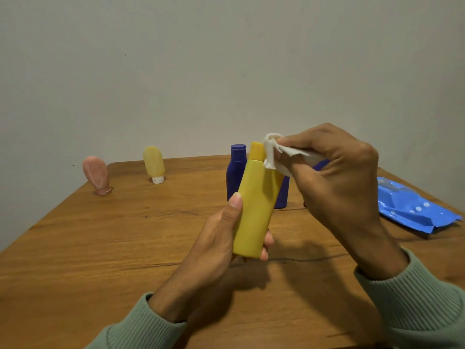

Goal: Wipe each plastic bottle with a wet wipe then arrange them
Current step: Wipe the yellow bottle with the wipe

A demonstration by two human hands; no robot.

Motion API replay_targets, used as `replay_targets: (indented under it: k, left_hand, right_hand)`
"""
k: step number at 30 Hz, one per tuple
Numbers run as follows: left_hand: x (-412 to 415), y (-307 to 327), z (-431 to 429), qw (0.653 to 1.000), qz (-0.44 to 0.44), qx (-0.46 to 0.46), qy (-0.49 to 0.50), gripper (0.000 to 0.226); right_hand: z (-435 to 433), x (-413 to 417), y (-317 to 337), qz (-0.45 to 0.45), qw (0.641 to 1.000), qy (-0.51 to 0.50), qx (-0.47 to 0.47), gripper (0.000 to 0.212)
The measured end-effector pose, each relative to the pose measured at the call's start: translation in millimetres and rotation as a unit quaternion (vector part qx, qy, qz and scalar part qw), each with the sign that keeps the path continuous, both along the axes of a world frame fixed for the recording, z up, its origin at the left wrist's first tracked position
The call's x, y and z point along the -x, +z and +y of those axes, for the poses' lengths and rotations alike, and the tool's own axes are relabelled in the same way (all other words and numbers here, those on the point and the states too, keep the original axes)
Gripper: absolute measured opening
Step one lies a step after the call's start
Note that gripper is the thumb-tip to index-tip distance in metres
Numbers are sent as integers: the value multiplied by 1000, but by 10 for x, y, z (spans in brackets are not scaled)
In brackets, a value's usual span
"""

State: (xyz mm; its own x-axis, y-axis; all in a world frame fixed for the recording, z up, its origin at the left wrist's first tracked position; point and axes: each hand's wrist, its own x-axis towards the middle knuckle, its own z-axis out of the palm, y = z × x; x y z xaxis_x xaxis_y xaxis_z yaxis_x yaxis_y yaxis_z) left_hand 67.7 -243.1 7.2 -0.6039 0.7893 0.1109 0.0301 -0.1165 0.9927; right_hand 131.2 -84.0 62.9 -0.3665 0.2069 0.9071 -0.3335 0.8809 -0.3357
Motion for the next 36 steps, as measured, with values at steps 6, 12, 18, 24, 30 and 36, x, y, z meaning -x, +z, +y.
replay_targets:
  k: [6,12,18,24,30,36]
  left_hand:
    - [0,1,1,999,-35,-18,-1,72]
    - [1,-9,-10,997,-78,-23,-16,73]
    - [-9,2,-8,991,-123,-48,-19,74]
    - [13,1,10,984,-158,-69,-37,70]
    - [34,12,22,977,-189,-94,-41,65]
    - [35,-2,18,972,-202,-88,-78,67]
  right_hand:
    - [1,-31,57,-54,997,54,14,24]
    - [58,-13,43,-34,996,22,75,22]
    - [4,-12,46,-93,989,91,77,19]
    - [-19,0,35,-68,987,89,116,18]
    - [9,29,20,-119,983,116,83,18]
    - [31,13,42,-60,984,106,131,19]
